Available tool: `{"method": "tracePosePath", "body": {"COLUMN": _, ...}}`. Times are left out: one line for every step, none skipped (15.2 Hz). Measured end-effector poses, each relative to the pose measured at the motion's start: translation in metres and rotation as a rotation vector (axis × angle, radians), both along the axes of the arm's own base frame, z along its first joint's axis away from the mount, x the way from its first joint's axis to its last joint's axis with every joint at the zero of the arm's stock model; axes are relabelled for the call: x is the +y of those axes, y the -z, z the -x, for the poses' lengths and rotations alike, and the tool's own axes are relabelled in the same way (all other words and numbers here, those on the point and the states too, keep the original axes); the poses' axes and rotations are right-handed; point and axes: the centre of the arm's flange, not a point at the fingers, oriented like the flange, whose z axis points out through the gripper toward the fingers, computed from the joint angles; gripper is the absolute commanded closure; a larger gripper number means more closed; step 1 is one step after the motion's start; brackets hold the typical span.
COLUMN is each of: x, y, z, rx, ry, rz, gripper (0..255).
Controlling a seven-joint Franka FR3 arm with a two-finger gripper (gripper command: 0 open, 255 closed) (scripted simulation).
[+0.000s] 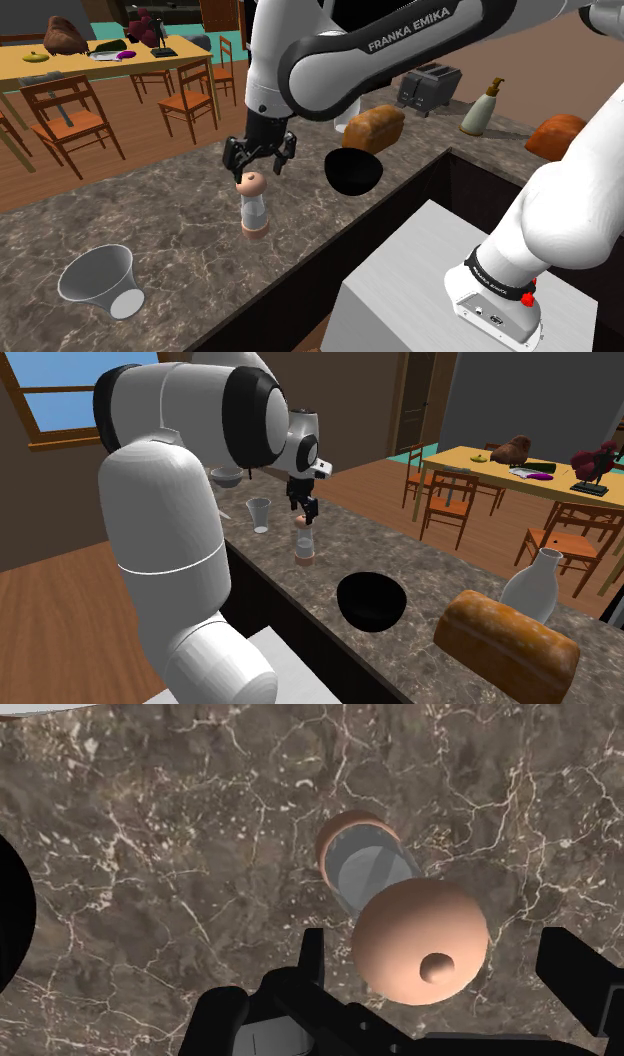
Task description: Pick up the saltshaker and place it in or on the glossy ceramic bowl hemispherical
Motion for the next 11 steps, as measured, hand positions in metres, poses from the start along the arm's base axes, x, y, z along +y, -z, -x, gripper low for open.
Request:
{"method": "tracePosePath", "body": {"x": 0.003, "y": 0.005, "z": 0.0, "rx": 0.0, "ry": 0.001, "rz": -0.001, "gripper": 0}}
{"method": "tracePosePath", "body": {"x": 0.004, "y": 0.01, "z": 0.0, "rx": 0.0, "ry": 0.001, "rz": -0.001, "gripper": 0}}
{"method": "tracePosePath", "body": {"x": 0.006, "y": 0.015, "z": -0.001, "rx": 0.0, "ry": 0.001, "rz": -0.002, "gripper": 0}}
{"method": "tracePosePath", "body": {"x": 0.006, "y": 0.02, "z": -0.002, "rx": 0.0, "ry": 0.001, "rz": -0.002, "gripper": 0}}
{"method": "tracePosePath", "body": {"x": 0.008, "y": 0.025, "z": -0.002, "rx": 0.0, "ry": 0.001, "rz": -0.002, "gripper": 0}}
{"method": "tracePosePath", "body": {"x": 0.008, "y": 0.029, "z": -0.003, "rx": 0.0, "ry": 0.001, "rz": -0.002, "gripper": 0}}
{"method": "tracePosePath", "body": {"x": 0.008, "y": 0.031, "z": -0.003, "rx": 0.0, "ry": 0.001, "rz": -0.002, "gripper": 0}}
{"method": "tracePosePath", "body": {"x": 0.008, "y": 0.032, "z": -0.004, "rx": 0.0, "ry": 0.001, "rz": -0.002, "gripper": 0}}
{"method": "tracePosePath", "body": {"x": 0.008, "y": 0.033, "z": -0.004, "rx": 0.0, "ry": 0.001, "rz": -0.002, "gripper": 0}}
{"method": "tracePosePath", "body": {"x": 0.008, "y": 0.033, "z": -0.004, "rx": 0.0, "ry": 0.001, "rz": -0.002, "gripper": 0}}
{"method": "tracePosePath", "body": {"x": 0.008, "y": 0.034, "z": -0.004, "rx": 0.0, "ry": 0.001, "rz": -0.002, "gripper": 0}}
